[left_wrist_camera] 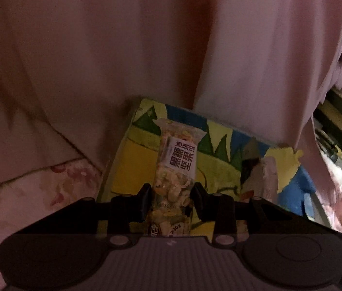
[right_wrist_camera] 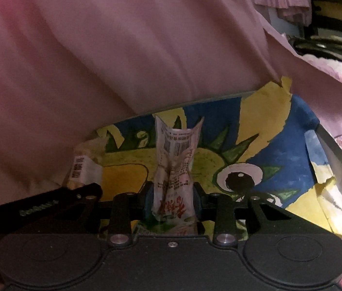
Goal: Organize snacks
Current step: 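Carry both packets into the cardboard box and open both grippers, then withdraw both grippers from the box back over the snacks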
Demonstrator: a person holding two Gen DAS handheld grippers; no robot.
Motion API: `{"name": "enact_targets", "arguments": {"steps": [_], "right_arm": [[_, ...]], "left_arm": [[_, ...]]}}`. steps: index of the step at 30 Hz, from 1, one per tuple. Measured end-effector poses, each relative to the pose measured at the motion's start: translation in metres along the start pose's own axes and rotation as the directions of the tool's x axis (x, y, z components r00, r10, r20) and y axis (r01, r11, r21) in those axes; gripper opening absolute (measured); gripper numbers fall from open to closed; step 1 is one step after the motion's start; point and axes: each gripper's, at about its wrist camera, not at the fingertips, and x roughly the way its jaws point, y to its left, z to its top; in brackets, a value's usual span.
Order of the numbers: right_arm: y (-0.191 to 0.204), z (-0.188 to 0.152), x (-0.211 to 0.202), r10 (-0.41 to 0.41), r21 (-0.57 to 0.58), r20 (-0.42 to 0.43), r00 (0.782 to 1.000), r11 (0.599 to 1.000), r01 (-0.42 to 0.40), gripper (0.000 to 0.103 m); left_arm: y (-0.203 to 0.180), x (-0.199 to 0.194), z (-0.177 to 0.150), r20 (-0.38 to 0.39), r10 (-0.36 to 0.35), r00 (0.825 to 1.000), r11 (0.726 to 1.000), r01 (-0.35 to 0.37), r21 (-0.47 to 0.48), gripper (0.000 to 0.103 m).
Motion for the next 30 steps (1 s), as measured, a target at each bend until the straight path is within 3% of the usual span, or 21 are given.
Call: {"name": "enact_targets", "arguments": {"steps": [4, 8, 12, 18, 24, 30], "right_arm": [[-0.002, -0.004, -0.001, 0.012, -0.007, 0.003, 1.000, 1.000, -0.012, 0.043], [-0.003, -0.009, -0.006, 0.021, -0.018, -0.006, 1.000, 1.000, -0.021, 0.057], [-0.003, -0.007, -0.019, 0.008, -0.020, 0.003, 1.000, 1.000, -0.008, 0.063], [-0.005, 0.001, -0.061, -0.008, -0.061, 0.081, 0.997, 0.998, 0.013, 0.081], [-0.004, 0.008, -0.119, 0.009, -0.089, 0.198, 0.980, 0.996, 0.009, 0.099], [0.000, 0.002, -0.187, 0.042, -0.147, 0.310, 0.950, 0.989, 0.004, 0.102]], "left_arm": [[-0.007, 0.006, -0.004, -0.035, 0.005, 0.999, 1.000, -0.004, 0.020, 0.040], [-0.011, 0.008, -0.007, -0.050, 0.015, 0.999, 0.999, -0.013, 0.040, 0.043], [-0.019, 0.002, -0.002, -0.042, 0.007, 0.999, 0.999, -0.005, 0.046, 0.062], [-0.025, -0.042, 0.011, 0.029, 0.059, 0.998, 0.997, -0.060, 0.046, 0.083], [-0.033, -0.097, 0.013, 0.100, 0.102, 0.990, 0.993, -0.107, 0.046, 0.093], [-0.050, -0.160, 0.007, 0.160, 0.103, 0.982, 0.989, -0.118, 0.086, 0.101]]}}
